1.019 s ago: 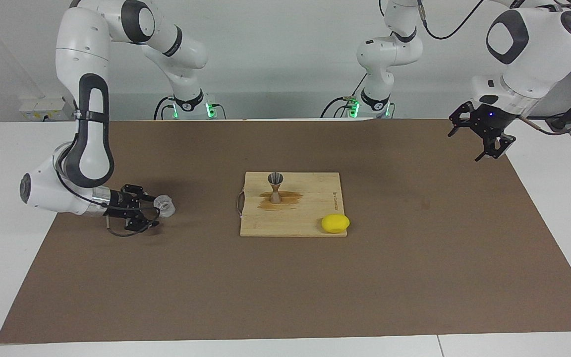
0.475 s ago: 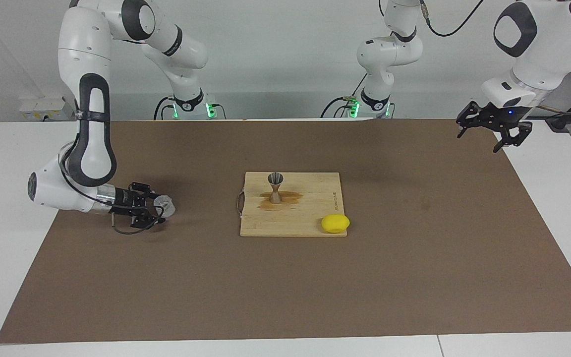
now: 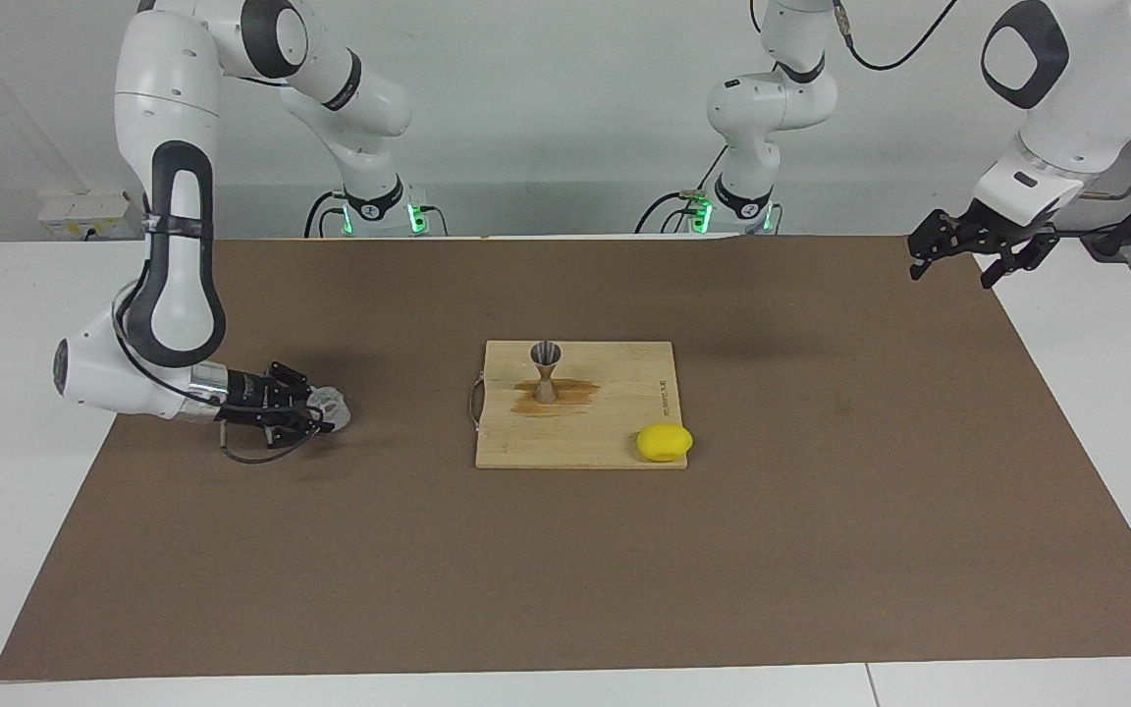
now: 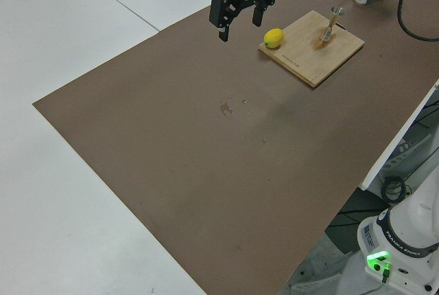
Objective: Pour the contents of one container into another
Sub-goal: 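Grasp the glass cup with the right gripper and carry it over the board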
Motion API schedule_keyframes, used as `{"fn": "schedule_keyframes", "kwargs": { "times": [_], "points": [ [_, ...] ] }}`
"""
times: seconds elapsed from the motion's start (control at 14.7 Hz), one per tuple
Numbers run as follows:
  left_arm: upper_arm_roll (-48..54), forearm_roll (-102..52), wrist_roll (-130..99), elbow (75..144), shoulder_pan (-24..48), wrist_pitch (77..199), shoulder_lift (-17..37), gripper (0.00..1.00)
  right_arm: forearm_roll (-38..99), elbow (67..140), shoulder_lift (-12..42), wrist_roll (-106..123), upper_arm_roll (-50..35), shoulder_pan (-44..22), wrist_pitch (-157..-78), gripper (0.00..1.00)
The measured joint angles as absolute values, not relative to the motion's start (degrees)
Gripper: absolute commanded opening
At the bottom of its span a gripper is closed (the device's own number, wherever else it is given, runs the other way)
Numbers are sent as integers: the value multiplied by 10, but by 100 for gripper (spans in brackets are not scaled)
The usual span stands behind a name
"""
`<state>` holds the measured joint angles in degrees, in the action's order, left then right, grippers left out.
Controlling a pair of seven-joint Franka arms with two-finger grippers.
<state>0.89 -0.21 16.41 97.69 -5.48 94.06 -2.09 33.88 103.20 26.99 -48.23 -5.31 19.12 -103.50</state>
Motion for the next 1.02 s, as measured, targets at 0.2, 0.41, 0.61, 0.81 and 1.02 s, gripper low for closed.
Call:
{"fn": "schedule_keyframes", "kwargs": {
  "times": [0.2,0.41,0.61,0.81,1.02],
  "points": [
    [9,-2,130,977,-55,937,-22,100,339,1030,232,-525,-57,184,-1035,0],
    [8,-2,91,977,-55,936,-28,100,339,1030,186,-594,-58,145,-1035,0],
    [8,-2,80,977,-55,926,-37,100,338,1031,158,-664,-59,86,-1045,0],
    [7,-2,79,977,-55,919,-46,100,331,1031,147,-728,-59,35,-1067,0],
    [7,-2,77,978,-55,917,-47,100,298,1030,143,-782,-59,-12,-1097,0]
  ]
}}
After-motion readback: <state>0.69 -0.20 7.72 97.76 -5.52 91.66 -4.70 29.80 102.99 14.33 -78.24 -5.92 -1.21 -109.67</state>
